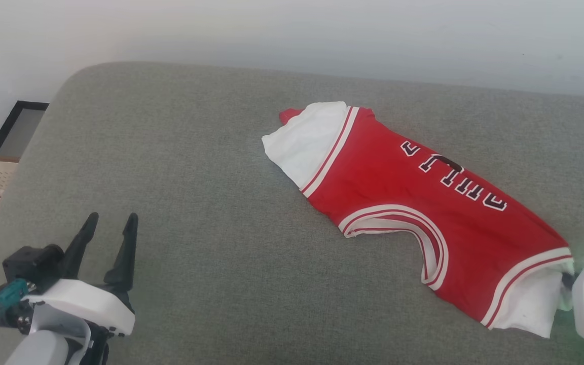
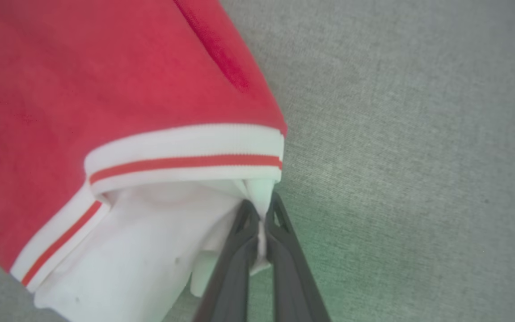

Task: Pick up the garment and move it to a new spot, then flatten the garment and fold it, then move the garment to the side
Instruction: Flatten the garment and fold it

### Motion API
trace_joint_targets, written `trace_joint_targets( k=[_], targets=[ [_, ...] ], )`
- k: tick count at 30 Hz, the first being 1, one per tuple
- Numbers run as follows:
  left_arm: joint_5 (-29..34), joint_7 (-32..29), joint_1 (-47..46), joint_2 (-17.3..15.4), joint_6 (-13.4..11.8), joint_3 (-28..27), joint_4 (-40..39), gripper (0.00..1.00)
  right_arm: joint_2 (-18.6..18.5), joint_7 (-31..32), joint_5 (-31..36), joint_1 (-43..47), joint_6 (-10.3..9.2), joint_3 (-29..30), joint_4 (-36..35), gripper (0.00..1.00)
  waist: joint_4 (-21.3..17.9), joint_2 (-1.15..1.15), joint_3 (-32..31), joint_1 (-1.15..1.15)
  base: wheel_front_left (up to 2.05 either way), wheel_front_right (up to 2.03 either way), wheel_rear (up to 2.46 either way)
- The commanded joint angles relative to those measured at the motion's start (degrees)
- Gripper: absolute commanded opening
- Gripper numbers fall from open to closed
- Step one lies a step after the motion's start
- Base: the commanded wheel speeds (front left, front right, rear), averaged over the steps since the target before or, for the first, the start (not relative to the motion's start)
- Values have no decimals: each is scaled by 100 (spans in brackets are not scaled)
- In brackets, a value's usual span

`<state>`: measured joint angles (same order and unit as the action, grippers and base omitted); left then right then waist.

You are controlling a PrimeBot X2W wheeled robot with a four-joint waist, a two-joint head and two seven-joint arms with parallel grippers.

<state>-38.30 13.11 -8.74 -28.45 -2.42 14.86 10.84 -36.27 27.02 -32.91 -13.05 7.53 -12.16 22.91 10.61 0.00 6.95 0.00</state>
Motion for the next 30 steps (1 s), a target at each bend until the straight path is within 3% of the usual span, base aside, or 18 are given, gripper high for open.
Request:
trace_joint_targets(
  k=[1,3,4,5,15,19,24,30],
  targets=[
    [14,-30,-101,-10,22,11,1,100,44,-20,-44,-70,-8,-50,96,17,3,0,-2,0,0,0,0],
    [2,-44,-118,-34,35,17,5,100,94,-61,-98,-201,-8,-134,318,35,-6,0,-7,0,0,0,0],
    [-4,-70,-126,-51,53,25,-1,100,110,-91,-102,-276,-8,-186,406,55,-13,0,-9,0,0,0,0],
    [-7,-100,-141,-67,60,32,-8,100,114,-104,-104,-338,-8,-239,468,100,-23,0,-15,0,0,0,0],
    [-62,-485,-351,-359,80,6,-319,100,-87,-481,-161,-826,-8,-461,302,100,-404,0,-96,0,0,0,0],
    [-146,-856,-495,-525,106,25,-482,100,20,-1121,131,-956,-8,-299,-123,100,-762,0,-91,0,0,0,0],
    [-279,-1268,-752,-712,200,36,-514,100,444,-2091,672,-1099,-9,73,-534,100,-1215,0,14,0,0,0,0],
    [-364,-1856,-1224,-919,335,105,-388,100,1222,-3067,1508,-1121,-8,723,-941,100,-1727,0,249,0,0,0,0]
  ],
)
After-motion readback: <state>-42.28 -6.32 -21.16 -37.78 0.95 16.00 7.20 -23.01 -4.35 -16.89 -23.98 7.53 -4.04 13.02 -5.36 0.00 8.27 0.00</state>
